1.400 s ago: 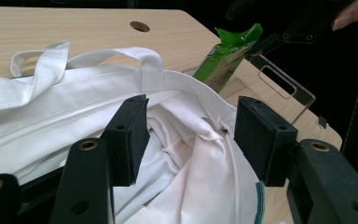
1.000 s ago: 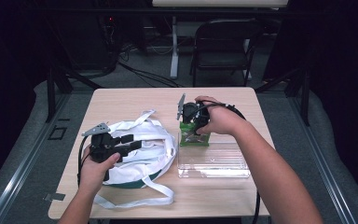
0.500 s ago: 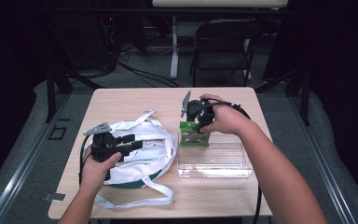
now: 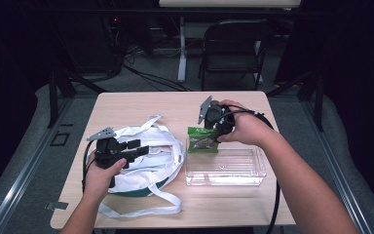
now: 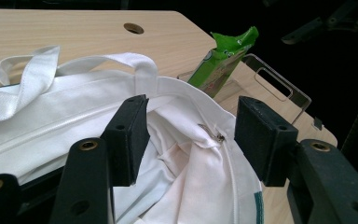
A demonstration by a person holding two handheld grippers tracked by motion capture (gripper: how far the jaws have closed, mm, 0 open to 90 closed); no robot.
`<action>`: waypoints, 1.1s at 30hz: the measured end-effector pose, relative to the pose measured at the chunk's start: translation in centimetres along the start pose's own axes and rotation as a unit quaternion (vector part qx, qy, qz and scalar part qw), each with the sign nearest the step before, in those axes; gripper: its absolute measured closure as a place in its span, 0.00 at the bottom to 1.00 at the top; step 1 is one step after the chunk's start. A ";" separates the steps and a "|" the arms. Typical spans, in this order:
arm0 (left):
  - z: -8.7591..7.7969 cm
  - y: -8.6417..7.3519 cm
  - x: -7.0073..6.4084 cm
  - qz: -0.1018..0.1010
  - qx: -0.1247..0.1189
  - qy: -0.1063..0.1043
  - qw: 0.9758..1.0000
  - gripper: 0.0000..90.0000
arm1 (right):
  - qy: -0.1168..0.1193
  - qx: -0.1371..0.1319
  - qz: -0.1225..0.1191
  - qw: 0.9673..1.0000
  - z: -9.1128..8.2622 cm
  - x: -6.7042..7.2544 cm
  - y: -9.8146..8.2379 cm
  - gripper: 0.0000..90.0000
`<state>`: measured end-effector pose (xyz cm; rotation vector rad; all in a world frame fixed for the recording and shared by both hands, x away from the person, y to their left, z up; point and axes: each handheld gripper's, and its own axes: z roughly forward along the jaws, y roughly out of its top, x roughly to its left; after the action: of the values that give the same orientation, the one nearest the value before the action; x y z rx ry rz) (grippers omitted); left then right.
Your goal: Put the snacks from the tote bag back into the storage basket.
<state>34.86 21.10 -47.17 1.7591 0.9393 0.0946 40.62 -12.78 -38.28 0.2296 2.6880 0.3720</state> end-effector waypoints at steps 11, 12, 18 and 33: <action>0.3 0.0 0.0 -0.001 0.005 -0.001 1.000 0.49 | -0.002 -0.069 0.136 0.988 -2.2 1.8 -3.2 0.54; 0.3 0.0 0.0 -0.001 0.005 -0.001 1.000 0.49 | -0.002 -0.069 0.136 0.988 -2.2 1.8 -3.2 0.54; 0.3 -0.1 0.1 -0.002 0.005 0.001 1.000 0.49 | -0.038 -0.091 0.225 0.969 -2.0 3.5 -5.6 0.58; 0.4 -0.1 0.2 -0.002 0.009 0.002 1.000 0.49 | -0.044 -0.136 0.325 0.935 0.2 8.1 -10.4 0.57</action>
<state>35.12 20.97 -47.51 1.7747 0.9496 0.0878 32.32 -20.91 -44.52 1.0272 2.3659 0.8924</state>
